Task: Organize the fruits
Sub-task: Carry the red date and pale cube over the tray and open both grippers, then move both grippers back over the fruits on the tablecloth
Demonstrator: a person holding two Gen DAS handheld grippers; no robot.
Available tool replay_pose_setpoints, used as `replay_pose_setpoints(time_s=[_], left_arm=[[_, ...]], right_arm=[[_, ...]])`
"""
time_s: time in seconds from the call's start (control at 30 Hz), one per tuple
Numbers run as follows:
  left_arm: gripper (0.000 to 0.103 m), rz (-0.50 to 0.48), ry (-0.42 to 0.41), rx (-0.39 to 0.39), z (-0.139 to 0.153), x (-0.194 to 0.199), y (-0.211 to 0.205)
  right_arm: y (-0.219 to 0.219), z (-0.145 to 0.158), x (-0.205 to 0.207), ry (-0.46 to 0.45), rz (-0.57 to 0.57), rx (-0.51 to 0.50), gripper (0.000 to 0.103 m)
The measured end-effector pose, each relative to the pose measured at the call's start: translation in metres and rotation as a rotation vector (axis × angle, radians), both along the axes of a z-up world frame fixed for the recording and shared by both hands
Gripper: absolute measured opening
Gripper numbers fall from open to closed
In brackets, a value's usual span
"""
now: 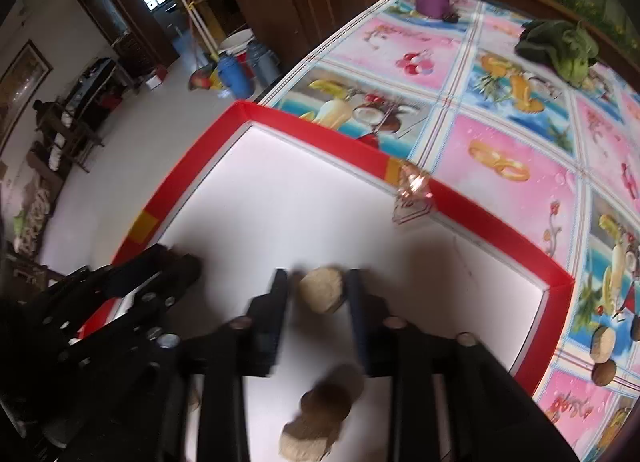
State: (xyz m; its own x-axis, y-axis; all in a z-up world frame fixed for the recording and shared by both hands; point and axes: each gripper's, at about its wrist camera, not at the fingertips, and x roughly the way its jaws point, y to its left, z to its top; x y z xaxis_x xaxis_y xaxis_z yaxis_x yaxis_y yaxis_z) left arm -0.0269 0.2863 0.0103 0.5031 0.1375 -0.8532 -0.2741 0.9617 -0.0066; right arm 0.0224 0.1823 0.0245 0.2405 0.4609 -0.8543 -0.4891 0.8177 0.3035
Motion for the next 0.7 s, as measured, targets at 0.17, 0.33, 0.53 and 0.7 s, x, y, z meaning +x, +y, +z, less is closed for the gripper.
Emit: replay_pose_setpoints(time_s=[0.17, 0.33, 0.53, 0.7], left_arm=[[0.056, 0.021, -0.026, 0.017, 0.012, -0.011, -0.004], [0.061, -0.012, -0.115, 0.022, 0.041, -0.034, -0.025], [0.061, -0.21, -0.181, 0.013, 0.064, -0.052, -0.093], [0.061, -0.373, -0.191, -0.021, 0.067, -0.054, -0.158]], right_arm=[[-0.034, 0.028, -0.012, -0.066, -0.016, 0.101, 0.042], [-0.106, 0.047, -0.022, -0.13, -0.063, 0.139, 0.042], [-0.229, 0.046, -0.028, -0.154, -0.221, 0.131, 0.042], [-0.309, 0.027, -0.026, -0.141, -0.366, 0.067, 0.043]])
